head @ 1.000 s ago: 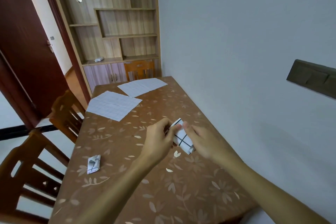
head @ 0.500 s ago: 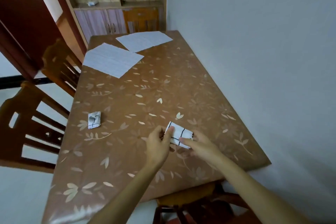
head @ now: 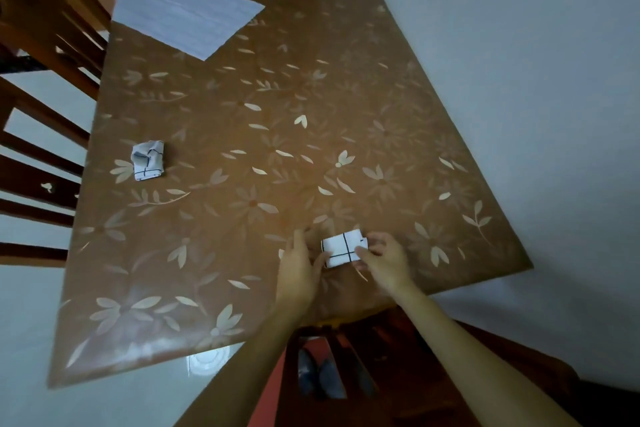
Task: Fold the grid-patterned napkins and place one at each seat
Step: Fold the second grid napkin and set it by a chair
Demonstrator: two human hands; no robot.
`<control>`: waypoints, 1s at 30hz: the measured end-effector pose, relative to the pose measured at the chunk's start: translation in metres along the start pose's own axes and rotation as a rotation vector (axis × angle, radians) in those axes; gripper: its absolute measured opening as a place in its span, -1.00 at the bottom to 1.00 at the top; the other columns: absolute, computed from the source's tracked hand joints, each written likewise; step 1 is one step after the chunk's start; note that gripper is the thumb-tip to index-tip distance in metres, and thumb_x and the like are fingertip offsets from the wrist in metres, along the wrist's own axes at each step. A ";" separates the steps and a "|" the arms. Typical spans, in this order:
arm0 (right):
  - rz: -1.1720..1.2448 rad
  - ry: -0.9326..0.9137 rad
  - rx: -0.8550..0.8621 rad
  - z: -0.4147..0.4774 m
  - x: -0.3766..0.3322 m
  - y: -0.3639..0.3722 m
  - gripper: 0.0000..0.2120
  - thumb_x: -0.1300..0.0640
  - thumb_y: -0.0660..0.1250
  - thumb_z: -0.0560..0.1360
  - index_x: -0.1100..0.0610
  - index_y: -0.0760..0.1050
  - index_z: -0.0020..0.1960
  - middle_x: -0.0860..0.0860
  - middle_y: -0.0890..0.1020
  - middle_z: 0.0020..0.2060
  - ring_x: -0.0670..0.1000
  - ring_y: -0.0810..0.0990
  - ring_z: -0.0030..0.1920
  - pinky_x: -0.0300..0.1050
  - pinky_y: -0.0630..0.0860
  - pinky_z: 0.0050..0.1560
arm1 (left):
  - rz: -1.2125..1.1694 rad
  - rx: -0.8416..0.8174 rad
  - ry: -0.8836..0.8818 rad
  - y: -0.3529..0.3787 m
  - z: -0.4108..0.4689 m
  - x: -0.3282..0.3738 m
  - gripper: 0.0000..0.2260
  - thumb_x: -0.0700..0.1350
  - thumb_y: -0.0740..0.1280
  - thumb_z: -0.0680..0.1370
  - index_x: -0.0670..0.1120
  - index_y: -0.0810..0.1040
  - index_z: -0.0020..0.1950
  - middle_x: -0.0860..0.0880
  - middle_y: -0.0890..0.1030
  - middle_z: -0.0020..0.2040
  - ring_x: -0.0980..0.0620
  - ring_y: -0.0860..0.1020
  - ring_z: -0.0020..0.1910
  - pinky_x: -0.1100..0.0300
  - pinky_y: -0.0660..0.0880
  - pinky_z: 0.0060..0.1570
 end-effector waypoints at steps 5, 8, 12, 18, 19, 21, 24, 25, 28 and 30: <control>-0.290 -0.145 0.095 0.011 0.005 0.001 -0.85 0.17 0.44 0.52 0.17 0.52 0.04 -0.01 0.65 -0.30 -0.05 0.65 -0.30 -0.22 0.50 -0.27 | 0.577 0.059 0.385 0.031 -0.009 0.001 -0.65 -0.22 0.56 0.34 -0.10 0.60 0.08 -0.08 0.57 0.07 -0.13 0.56 -0.02 0.09 0.52 -0.41; -0.533 -0.343 0.223 -0.001 -0.005 0.004 -0.81 0.16 0.41 0.53 0.18 0.50 0.10 0.01 0.56 -0.05 0.05 0.58 -0.01 -0.18 0.44 -0.05 | 0.643 0.063 0.575 0.045 -0.012 0.001 -0.61 -0.21 0.60 0.25 -0.11 0.64 0.04 -0.08 0.65 0.14 -0.13 0.58 0.04 0.05 0.56 -0.19; -0.844 -0.691 0.217 -0.027 -0.014 0.021 -0.61 0.23 0.29 0.53 0.15 0.41 0.36 0.07 0.43 0.41 0.06 0.40 0.41 -0.04 0.33 0.37 | 0.620 0.054 0.698 0.046 -0.013 0.003 -0.64 -0.24 0.51 0.38 -0.15 0.63 0.17 -0.11 0.64 0.23 -0.17 0.60 0.17 -0.02 0.51 0.08; -1.281 -0.649 -0.106 -0.020 0.027 0.039 -0.38 -0.15 -0.14 0.65 0.14 0.07 0.60 0.04 0.09 0.61 0.01 0.06 0.61 0.07 0.14 0.54 | 0.696 -0.025 0.697 0.050 -0.019 -0.006 -0.59 -0.12 0.33 0.54 -0.15 0.52 0.39 -0.13 0.53 0.41 -0.19 0.48 0.40 -0.15 0.45 0.33; -1.303 -0.613 -0.140 -0.017 0.032 0.036 -0.31 -0.26 -0.24 0.62 0.12 -0.04 0.62 0.02 -0.02 0.62 -0.01 -0.04 0.62 0.08 0.03 0.57 | 0.722 -0.066 0.672 0.050 -0.019 -0.011 -0.54 -0.09 0.37 0.52 -0.14 0.49 0.42 -0.12 0.50 0.44 -0.18 0.45 0.43 -0.17 0.43 0.35; -1.337 -0.594 -0.181 -0.015 0.036 0.033 -0.14 -0.40 -0.44 0.51 0.12 -0.17 0.62 0.01 -0.17 0.61 -0.02 -0.17 0.61 0.07 -0.12 0.60 | 0.770 -0.123 0.618 0.048 -0.021 -0.019 -0.49 -0.03 0.33 0.53 -0.13 0.44 0.47 -0.11 0.46 0.48 -0.18 0.40 0.48 -0.19 0.41 0.38; -1.347 -0.528 -0.184 -0.018 0.032 0.033 0.01 -0.44 -0.61 0.35 0.13 -0.24 0.62 0.02 -0.24 0.60 -0.01 -0.21 0.61 0.08 -0.17 0.58 | 0.814 -0.165 0.534 0.040 -0.027 -0.020 -0.50 0.01 0.13 0.58 -0.14 0.41 0.49 -0.11 0.42 0.51 -0.18 0.38 0.49 -0.19 0.40 0.38; -1.336 -0.501 -0.180 -0.020 0.030 0.033 0.03 -0.44 -0.64 0.32 0.13 -0.25 0.61 0.02 -0.23 0.61 0.00 -0.20 0.62 0.08 -0.18 0.59 | 0.822 -0.185 0.501 0.038 -0.029 -0.019 -0.50 0.01 0.11 0.58 -0.14 0.42 0.48 -0.11 0.42 0.50 -0.18 0.39 0.49 -0.18 0.42 0.37; -1.274 -0.406 -0.196 -0.032 0.020 0.029 -0.15 -0.36 -0.41 0.52 0.16 -0.19 0.62 0.04 -0.18 0.62 0.02 -0.19 0.62 0.09 -0.18 0.60 | 0.798 -0.212 0.440 0.029 -0.034 -0.009 -0.56 -0.03 0.24 0.59 -0.15 0.45 0.45 -0.13 0.48 0.46 -0.18 0.43 0.45 -0.13 0.45 0.33; -1.224 -0.394 -0.202 -0.045 0.009 0.024 -0.38 -0.08 -0.02 0.69 0.15 -0.13 0.63 0.06 -0.15 0.63 0.03 -0.15 0.62 0.04 -0.15 0.61 | 0.754 -0.257 0.400 0.020 -0.037 0.001 -0.56 -0.10 0.27 0.60 -0.14 0.40 0.47 -0.12 0.46 0.45 -0.18 0.40 0.45 -0.07 0.43 0.34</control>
Point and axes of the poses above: each hand's wrist, its own z-axis towards the middle knuckle, its own y-axis out of the palm, x = y × z, the point moved 7 cm from there along z, towards the middle knuckle
